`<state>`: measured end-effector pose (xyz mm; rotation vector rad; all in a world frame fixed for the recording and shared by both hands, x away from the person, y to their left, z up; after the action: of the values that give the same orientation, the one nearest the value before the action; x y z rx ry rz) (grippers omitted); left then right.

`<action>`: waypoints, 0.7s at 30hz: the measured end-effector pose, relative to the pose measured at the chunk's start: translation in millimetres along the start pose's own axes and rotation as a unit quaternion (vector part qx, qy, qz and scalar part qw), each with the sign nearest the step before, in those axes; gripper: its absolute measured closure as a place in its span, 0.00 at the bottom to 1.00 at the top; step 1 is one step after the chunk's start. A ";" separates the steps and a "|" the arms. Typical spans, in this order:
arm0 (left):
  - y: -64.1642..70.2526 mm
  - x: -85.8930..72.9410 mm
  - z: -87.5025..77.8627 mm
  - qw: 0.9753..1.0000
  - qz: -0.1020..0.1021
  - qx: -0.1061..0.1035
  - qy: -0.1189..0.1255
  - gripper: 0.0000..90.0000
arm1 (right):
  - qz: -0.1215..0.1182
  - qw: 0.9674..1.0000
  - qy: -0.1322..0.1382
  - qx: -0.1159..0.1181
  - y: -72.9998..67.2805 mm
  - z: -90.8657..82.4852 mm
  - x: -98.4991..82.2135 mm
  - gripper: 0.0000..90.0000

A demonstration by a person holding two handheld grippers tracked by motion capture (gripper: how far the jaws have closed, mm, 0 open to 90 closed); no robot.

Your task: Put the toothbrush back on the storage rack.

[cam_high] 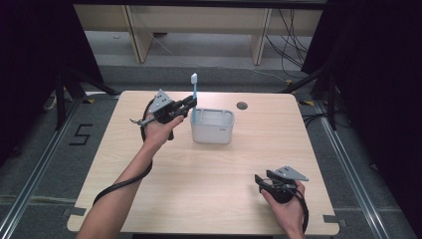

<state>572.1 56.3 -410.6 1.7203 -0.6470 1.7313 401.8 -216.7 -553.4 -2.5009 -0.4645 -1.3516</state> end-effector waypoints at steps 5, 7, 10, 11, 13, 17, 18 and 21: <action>-0.6 -2.1 -0.8 1.000 0.000 0.001 -0.004 0.87 | 0.000 1.000 0.000 0.000 0.1 0.0 0.0 0.55; -0.8 -3.2 -0.7 1.000 0.001 0.002 -0.004 0.87 | -0.002 1.000 0.000 0.000 0.3 0.2 0.1 0.55; -0.5 -5.3 -1.2 1.000 0.002 0.002 -0.008 0.87 | 0.025 1.000 -0.008 0.004 -4.6 -0.4 -1.5 0.55; -0.4 -6.0 -1.5 1.000 0.002 0.002 -0.009 0.87 | 0.025 1.000 -0.009 0.005 -4.7 -0.5 -1.7 0.55; -0.3 -7.0 -2.0 1.000 0.002 0.002 -0.010 0.87 | 0.019 1.000 -0.008 0.004 -3.5 -0.5 -1.5 0.55; -0.2 -9.7 -3.3 1.000 0.001 0.002 -0.014 0.87 | 0.025 1.000 -0.008 0.005 -5.0 -0.4 -1.6 0.55; -0.3 -10.5 -3.8 1.000 0.000 0.003 -0.015 0.87 | 0.025 1.000 -0.008 0.005 -5.0 -0.2 -1.6 0.55; -0.6 -12.6 -4.9 1.000 0.000 0.004 -0.017 0.87 | 0.020 1.000 -0.007 0.005 -4.3 0.0 -1.4 0.55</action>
<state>568.8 59.2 -423.4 1.7586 -0.6563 1.7105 399.3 -212.9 -554.3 -2.5000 -0.4196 -1.3147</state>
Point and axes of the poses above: each handheld gripper's, and its own axes: z roughly forward along the jaws, x roughly out of its top, y roughly to its right, the point moved 9 cm from there along z, roughly forward along the jaws, and after that the axes turned 3 degrees about y, right-handed, at the moved point
